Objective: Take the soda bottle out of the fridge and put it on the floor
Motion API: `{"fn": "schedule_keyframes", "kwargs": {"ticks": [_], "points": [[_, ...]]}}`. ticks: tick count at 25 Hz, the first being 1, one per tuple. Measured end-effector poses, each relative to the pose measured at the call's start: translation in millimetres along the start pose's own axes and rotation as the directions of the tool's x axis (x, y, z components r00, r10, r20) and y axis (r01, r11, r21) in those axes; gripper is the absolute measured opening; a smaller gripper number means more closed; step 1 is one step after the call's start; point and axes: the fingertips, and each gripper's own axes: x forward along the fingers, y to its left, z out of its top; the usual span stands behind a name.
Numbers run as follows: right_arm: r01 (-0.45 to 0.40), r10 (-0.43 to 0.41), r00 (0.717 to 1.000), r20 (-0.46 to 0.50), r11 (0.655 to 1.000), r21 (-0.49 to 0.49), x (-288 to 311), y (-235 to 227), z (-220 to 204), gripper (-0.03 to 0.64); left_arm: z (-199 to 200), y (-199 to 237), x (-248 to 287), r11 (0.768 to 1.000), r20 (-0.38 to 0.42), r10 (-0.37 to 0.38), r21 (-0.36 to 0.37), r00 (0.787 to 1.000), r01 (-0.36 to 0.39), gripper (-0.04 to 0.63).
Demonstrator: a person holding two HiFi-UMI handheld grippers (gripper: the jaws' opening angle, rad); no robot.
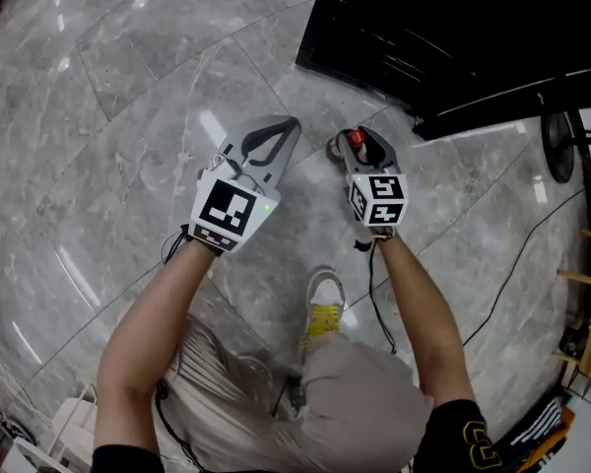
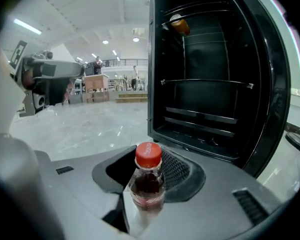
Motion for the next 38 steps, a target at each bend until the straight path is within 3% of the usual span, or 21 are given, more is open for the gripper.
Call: {"fn": "schedule_keyframes", "kwargs": {"ticks": [6, 7, 8, 9, 14, 17, 23, 28, 31, 34, 38], "points": [[0.048, -0.047, 0.997, 0.060, 0.999, -0.010, -1.6, -1.5, 0.8, 0.153, 2.6, -0.6, -4.3, 1.000, 0.004, -0.003, -0.006, 1.000, 0.004, 0.017], [0.057, -0.056, 0.996, 0.069, 0.998, -0.004, -0.7, -1.4, 0.0, 0.203, 3.3, 0.5, -5.4, 1.000, 0.004, 0.000, -0.007, 1.000, 0.000, 0.015], [0.056, -0.057, 0.996, 0.072, 0.998, 0.010, 0.3, -0.2, -1.3, 0.321, 4.1, 1.9, -6.9, 1.000, 0.005, 0.004, -0.005, 1.000, -0.004, 0.017], [0.049, -0.051, 0.996, 0.071, 0.999, 0.024, 0.6, 1.7, -2.3, 0.334, 4.8, 3.3, -8.9, 1.000, 0.005, 0.008, 0.000, 1.000, -0.008, 0.017], [0.058, -0.059, 0.993, 0.106, 0.998, 0.014, -17.9, 5.1, 9.4, 0.328, 4.8, 11.8, -20.8, 1.000, 0.009, 0.031, 0.001, 0.999, -0.031, 0.016], [0.106, -0.104, 0.982, 0.156, 0.994, 0.000, -40.8, -1.6, 29.9, 0.258, 6.6, 18.4, -24.2, 0.998, 0.016, 0.048, -0.034, 0.999, -0.047, 0.015], [0.171, -0.156, 0.969, 0.191, 0.983, -0.064, -73.4, -11.4, 59.3, 0.007, 5.2, 14.4, -18.4, 0.998, 0.012, 0.034, -0.054, 0.999, -0.034, 0.015], [0.184, -0.179, 0.971, 0.159, 0.983, -0.015, -89.0, -21.8, 74.7, -0.006, 3.4, 15.9, -16.2, 0.998, 0.008, 0.035, -0.055, 0.999, -0.035, 0.015], [0.145, -0.138, 0.981, 0.135, 0.989, -0.044, -106.8, -31.2, 106.1, -0.006, 4.6, 9.6, -16.7, 0.999, 0.002, 0.013, -0.035, 1.000, -0.012, 0.015], [0.134, -0.129, 0.978, 0.164, 0.991, -0.021, -121.2, -41.8, 144.7, -0.006, 18.0, 4.0, -11.5, 0.999, 0.017, -0.031, -0.037, 0.999, 0.032, 0.015], [0.159, -0.159, 0.963, 0.216, 0.987, 0.020, -135.4, -45.6, 162.9, -0.006, 53.9, -5.1, -2.4, 0.997, 0.061, -0.074, -0.026, 0.995, 0.076, 0.015]]}}
